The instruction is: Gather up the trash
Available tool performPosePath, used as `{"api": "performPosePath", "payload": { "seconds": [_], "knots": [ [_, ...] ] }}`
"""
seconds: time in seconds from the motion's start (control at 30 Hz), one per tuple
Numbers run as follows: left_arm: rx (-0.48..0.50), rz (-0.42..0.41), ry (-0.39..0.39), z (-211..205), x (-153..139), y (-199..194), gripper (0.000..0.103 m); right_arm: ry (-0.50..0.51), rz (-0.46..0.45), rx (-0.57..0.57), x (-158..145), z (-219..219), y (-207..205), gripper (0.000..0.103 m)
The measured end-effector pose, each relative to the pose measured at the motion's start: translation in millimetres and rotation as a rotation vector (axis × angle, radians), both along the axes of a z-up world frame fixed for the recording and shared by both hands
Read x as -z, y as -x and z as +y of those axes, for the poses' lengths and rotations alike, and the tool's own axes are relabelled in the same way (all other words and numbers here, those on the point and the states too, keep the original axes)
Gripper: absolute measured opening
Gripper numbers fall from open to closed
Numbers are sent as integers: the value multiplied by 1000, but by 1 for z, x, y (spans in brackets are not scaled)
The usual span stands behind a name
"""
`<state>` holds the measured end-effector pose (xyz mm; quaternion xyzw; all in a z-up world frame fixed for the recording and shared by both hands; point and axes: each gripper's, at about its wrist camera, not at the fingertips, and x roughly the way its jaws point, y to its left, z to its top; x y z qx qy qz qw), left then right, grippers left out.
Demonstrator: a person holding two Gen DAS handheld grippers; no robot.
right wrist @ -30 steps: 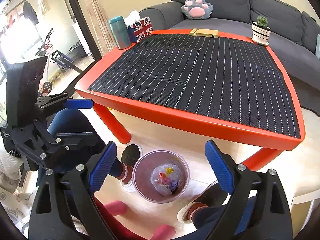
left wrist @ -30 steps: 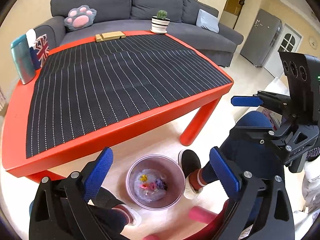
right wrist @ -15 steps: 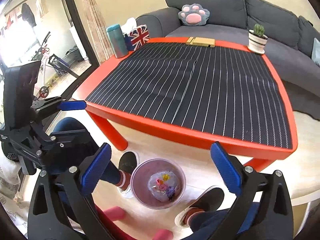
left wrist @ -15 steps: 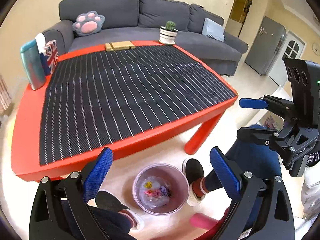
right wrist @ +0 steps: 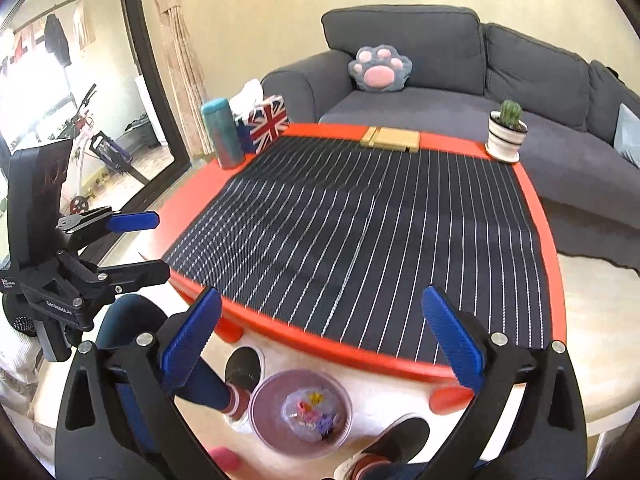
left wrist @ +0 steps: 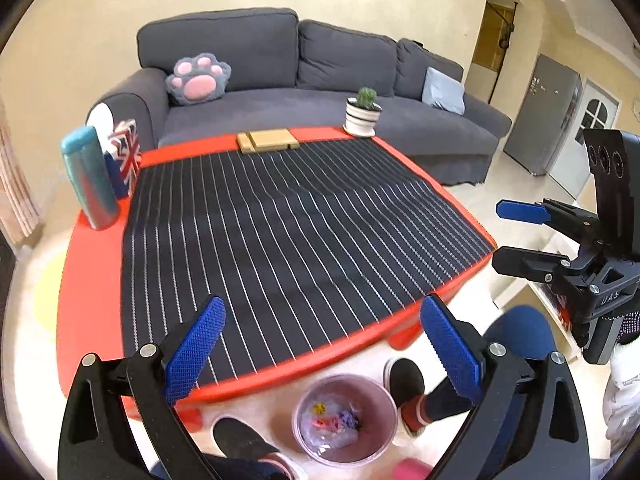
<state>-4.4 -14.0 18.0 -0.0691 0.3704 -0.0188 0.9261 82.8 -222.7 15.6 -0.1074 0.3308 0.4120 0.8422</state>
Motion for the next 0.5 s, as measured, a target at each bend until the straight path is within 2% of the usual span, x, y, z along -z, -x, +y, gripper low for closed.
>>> {"api": "performPosePath", "payload": {
  "seconds": [0.27, 0.5],
  "knots": [
    [-9, -38, 0, 15, -20, -23, 95, -8, -24, -6, -21, 13, -25, 98],
    [-5, -27, 25, 27, -24, -45, 95, -9, -35, -10, -30, 20, -38, 98]
  ]
}}
